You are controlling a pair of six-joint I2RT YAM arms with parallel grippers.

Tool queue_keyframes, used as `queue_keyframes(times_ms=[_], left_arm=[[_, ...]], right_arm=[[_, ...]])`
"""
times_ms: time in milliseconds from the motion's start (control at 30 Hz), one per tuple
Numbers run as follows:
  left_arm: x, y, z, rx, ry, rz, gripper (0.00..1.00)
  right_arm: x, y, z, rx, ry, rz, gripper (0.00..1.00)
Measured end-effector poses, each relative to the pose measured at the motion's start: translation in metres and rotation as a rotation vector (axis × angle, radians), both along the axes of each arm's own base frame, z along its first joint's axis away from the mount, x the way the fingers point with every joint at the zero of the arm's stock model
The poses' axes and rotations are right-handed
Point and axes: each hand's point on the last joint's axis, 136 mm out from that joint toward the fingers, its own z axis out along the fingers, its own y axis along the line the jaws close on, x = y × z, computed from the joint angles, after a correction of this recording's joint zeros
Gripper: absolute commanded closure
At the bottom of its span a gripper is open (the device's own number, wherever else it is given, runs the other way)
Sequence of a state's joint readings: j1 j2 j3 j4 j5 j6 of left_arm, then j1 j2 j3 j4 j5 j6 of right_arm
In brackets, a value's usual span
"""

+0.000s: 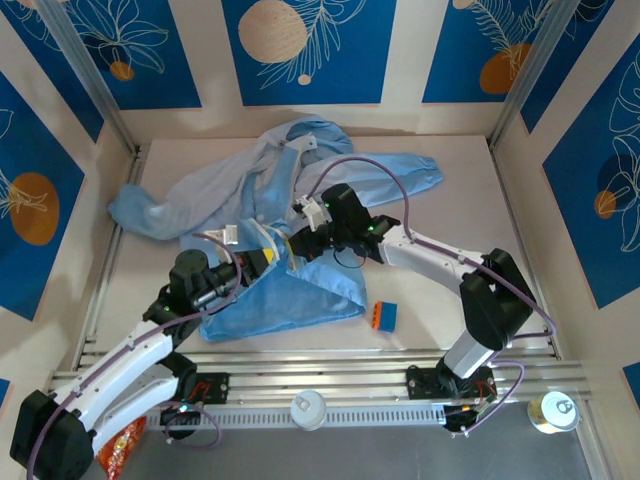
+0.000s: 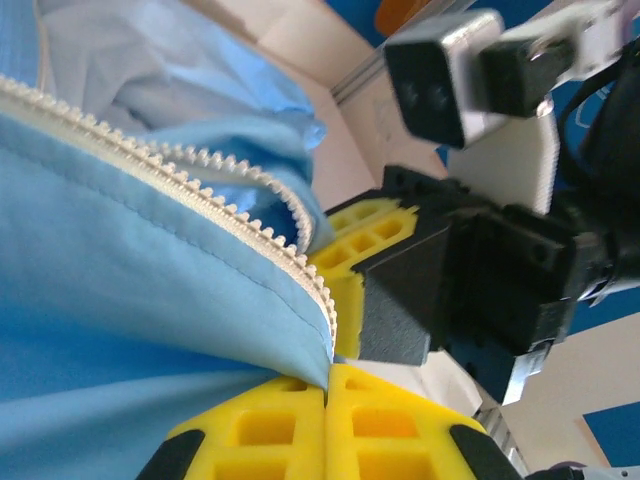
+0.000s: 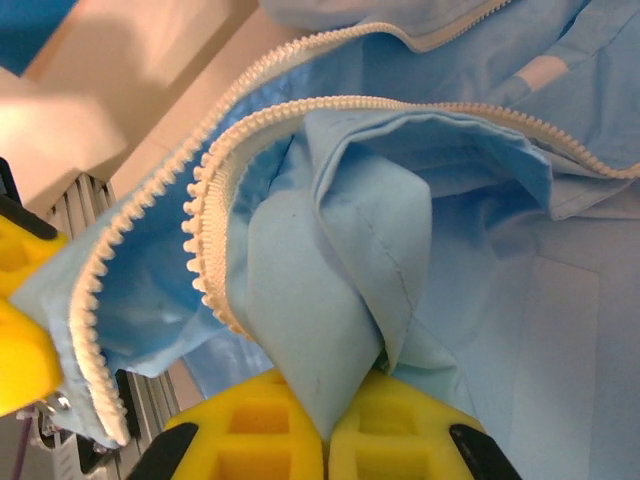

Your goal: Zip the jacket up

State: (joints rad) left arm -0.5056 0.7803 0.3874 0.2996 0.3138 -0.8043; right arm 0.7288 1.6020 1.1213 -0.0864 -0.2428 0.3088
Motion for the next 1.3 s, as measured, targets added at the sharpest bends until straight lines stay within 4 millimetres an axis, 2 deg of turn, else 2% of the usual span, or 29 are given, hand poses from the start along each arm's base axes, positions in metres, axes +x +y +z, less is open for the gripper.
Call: queue_keyframes(times_ms=[167,333,500,733,1000,1300], left_arm=[[0.006,-0.003,0.013,-0.025,-0.066,-0.001,1.00],[0.009,-0.005,0.019,-0.057,-0.106,0.000,1.00],[0.010,-0.006,0.024,-0.077,-0.127,0.001,1.00],[0.009,-0.007,0.026,-0.111,-0.099,-0.006,1.00],[0.010,-0.013,0.012,-0.145,0.003,-0.027,1.00],[0.009,-0.014,0.017,-0.201,0.043,-0.027,1.00]], right_arm=[[0.004,-0.001,0.016,0.101,-0.039,-0.027,1.00],[0.009,-0.002,0.037,0.201,-0.045,0.011,1.00],[0.010,-0.006,0.048,0.254,-0.046,0.054,1.00],[0.003,-0.003,0.057,0.293,-0.053,0.110,1.00],[0.003,0.000,0.066,0.324,-0.086,0.128,1.00],[0.003,0.001,0.067,0.325,-0.090,0.131,1.00]])
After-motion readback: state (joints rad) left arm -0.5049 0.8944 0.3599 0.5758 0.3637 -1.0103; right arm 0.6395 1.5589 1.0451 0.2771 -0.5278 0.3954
